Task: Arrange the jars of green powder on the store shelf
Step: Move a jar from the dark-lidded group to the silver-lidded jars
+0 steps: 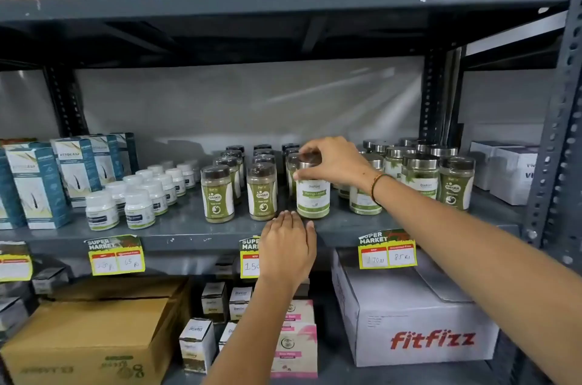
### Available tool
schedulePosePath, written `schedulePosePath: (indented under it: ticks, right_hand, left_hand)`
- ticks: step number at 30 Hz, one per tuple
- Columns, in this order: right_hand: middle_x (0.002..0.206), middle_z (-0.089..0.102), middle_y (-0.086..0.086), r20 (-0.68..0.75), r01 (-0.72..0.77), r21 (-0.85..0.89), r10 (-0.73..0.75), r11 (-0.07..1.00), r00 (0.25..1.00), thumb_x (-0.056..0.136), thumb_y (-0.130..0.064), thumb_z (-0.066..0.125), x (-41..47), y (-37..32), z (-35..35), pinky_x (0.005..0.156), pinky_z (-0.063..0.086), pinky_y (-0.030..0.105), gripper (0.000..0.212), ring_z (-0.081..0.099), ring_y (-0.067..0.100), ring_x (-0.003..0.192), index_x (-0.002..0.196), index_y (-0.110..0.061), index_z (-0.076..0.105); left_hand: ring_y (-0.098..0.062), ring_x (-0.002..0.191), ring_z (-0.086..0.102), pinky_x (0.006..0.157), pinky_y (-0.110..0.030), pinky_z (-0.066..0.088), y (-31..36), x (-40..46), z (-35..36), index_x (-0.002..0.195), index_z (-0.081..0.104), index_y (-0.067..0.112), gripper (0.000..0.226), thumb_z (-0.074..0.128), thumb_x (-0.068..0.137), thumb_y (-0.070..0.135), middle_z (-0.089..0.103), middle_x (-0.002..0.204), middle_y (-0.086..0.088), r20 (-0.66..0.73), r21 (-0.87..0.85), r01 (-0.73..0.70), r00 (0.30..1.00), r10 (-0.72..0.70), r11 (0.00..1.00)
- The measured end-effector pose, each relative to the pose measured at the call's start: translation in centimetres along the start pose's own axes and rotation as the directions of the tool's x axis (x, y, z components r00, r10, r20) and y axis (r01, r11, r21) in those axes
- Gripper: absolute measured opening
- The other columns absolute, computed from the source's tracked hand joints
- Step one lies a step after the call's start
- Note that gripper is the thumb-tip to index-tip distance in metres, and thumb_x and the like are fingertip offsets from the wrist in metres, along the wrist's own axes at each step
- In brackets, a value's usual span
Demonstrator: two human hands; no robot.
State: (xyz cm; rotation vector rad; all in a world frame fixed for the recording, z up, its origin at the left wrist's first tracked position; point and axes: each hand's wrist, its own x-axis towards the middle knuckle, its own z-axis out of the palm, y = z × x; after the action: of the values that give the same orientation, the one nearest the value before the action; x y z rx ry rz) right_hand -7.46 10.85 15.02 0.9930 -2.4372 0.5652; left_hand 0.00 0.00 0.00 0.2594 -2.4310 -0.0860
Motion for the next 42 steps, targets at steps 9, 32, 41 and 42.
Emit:
schedulePosePath:
  ticks: [9,32,41,42]
  right_hand:
    - [0.127,0.067,-0.006,0.013,-0.047,0.086,0.046,0.995,0.999,0.069,-0.059,0.077,-5.1,0.6,-6.6,0.103,0.047,0.037,0.067,0.060,0.013,0.119,0.125,-0.025,0.066]
    - [0.100,0.069,-0.004,0.063,-0.496,-0.471,0.588,0.730,0.806,0.061,-0.065,0.079,-9.3,16.9,-14.8,0.088,0.052,0.035,0.058,0.063,0.020,0.093,0.102,-0.026,0.068]
    - [0.109,0.061,0.010,0.090,-0.558,-0.427,0.647,0.712,0.757,0.072,-0.042,0.083,-8.3,18.0,-13.9,0.064,0.063,0.035,0.048,0.070,0.024,0.072,0.107,-0.014,0.067]
    - [0.111,0.060,0.011,0.101,-0.565,-0.421,0.656,0.710,0.748,0.074,-0.041,0.082,-8.3,17.9,-13.9,0.066,0.063,0.037,0.048,0.072,0.027,0.076,0.110,-0.013,0.065]
  left_hand:
    - [-0.024,0.115,0.058,0.100,-0.036,0.043,-0.2,0.1,-0.2,0.114,0.063,0.006,0.064,0.014,0.094,0.042,0.067,0.120,-0.012,0.022,0.032,-0.032,0.999,0.032,0.999]
    - [-0.028,0.110,0.063,0.095,-0.041,0.048,-0.4,0.0,0.2,0.110,0.067,0.002,0.060,0.022,0.095,0.039,0.070,0.112,-0.016,0.051,0.032,-0.044,0.998,0.042,0.999]
    - [-0.029,0.108,0.064,0.093,-0.040,0.049,-0.3,-0.1,0.1,0.110,0.067,0.001,0.056,0.028,0.096,0.038,0.070,0.111,-0.017,0.035,0.058,-0.050,0.998,0.048,0.997]
    - [-0.029,0.108,0.064,0.093,-0.040,0.049,-0.3,-0.1,0.0,0.110,0.067,0.001,0.056,0.028,0.096,0.038,0.070,0.112,-0.017,0.036,0.058,-0.051,0.998,0.049,0.997]
